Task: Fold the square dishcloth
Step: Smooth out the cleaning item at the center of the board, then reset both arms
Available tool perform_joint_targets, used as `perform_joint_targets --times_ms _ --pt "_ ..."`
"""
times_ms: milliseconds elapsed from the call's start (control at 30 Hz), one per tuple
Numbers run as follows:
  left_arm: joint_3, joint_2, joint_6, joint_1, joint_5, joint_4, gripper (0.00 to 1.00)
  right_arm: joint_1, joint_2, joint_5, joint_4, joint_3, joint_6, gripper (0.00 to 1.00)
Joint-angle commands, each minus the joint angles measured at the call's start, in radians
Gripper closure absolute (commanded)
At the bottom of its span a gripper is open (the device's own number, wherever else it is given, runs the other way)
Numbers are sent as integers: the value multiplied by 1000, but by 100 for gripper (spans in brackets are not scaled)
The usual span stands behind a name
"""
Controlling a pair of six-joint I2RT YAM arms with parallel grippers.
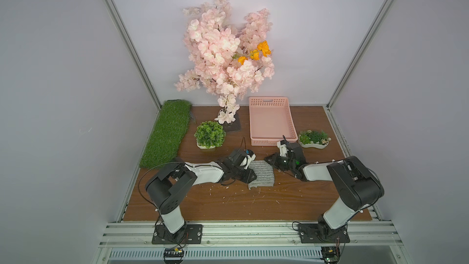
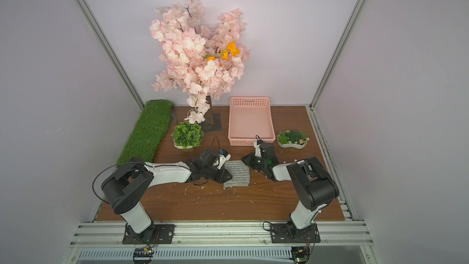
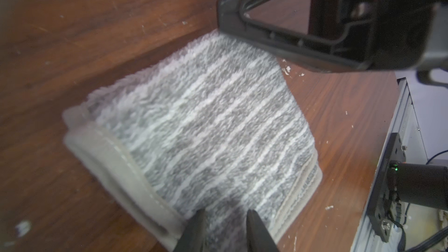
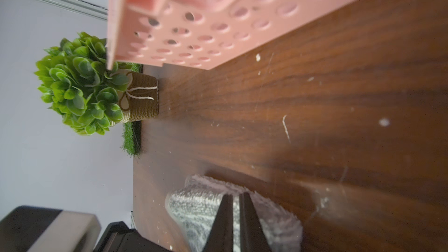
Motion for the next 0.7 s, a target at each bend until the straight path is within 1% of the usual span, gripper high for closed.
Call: perform_joint_targets --times_ms 0,67,133,167,300,400,433,467,567,667 --pt "32 14 11 -10 -33 -43 63 -18 -54 54 -107 34 -72 85" --pt "46 3 13 -9 -38 -52 56 -27 -96 78 -163 56 -108 81" --pt "67 -6 16 -10 -49 -69 50 -32 -139 111 -232 81 -146 74" --pt "85 -15 18 -11 -57 -82 45 -33 -170 134 -275 97 -172 71" --pt "126 -58 1 -11 -88 -96 29 -40 -262 220 -406 141 -236 58" --pt "139 -101 -23 -10 -133 -107 13 -48 -337 298 -483 156 -276 47" --pt "139 -120 -29 -10 -157 -112 3 -54 -364 322 -499 158 -289 43" --pt "140 -140 -36 -11 -182 -120 0 -57 -392 359 -516 159 -300 38" --pt "142 -191 -52 -6 -268 -160 0 -66 -480 461 -555 148 -332 24" --pt "127 -250 -65 7 -353 -183 0 -84 -558 543 -585 137 -357 13"
